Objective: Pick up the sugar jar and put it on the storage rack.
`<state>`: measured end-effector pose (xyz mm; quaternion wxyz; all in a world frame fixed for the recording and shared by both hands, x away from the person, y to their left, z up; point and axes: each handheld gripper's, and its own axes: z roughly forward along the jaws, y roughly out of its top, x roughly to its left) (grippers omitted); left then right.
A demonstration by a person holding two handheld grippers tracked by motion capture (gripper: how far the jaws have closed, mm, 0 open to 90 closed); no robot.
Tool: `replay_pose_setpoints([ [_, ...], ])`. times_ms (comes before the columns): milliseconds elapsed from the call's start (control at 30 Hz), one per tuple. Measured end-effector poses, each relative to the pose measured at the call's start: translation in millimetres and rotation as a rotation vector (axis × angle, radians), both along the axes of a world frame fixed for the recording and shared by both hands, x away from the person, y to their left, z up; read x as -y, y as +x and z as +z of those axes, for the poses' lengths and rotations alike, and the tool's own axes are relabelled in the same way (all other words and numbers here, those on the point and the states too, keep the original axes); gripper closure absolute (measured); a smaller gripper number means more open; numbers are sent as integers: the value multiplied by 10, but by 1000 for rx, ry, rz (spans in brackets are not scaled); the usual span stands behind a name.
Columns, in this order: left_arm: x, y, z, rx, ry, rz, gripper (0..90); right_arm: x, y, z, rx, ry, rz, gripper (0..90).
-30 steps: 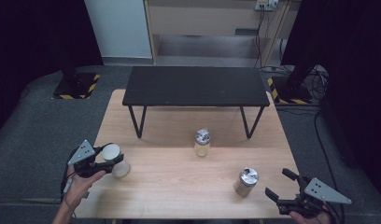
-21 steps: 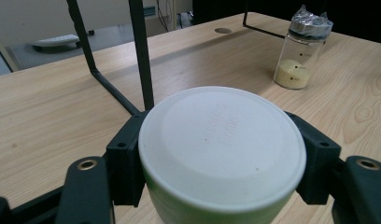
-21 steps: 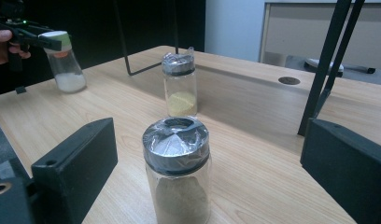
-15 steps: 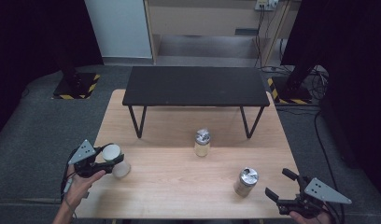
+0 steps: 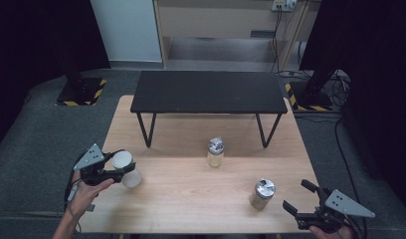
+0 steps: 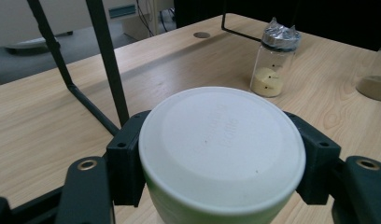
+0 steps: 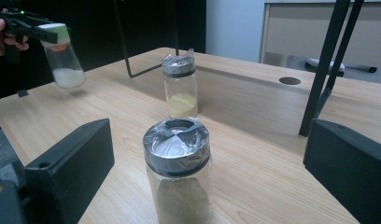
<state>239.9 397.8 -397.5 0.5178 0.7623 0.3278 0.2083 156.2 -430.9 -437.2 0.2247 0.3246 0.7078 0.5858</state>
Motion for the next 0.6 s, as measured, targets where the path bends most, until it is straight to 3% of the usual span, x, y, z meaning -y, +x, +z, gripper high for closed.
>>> replay_pose_setpoints([
  [267,47,117,162,-24,10,-44,323,8,-5,-6,1,12,-4,13],
  [600,133,244,365,-26,18,-88,322,6,-9,-7,5,11,-3,9],
])
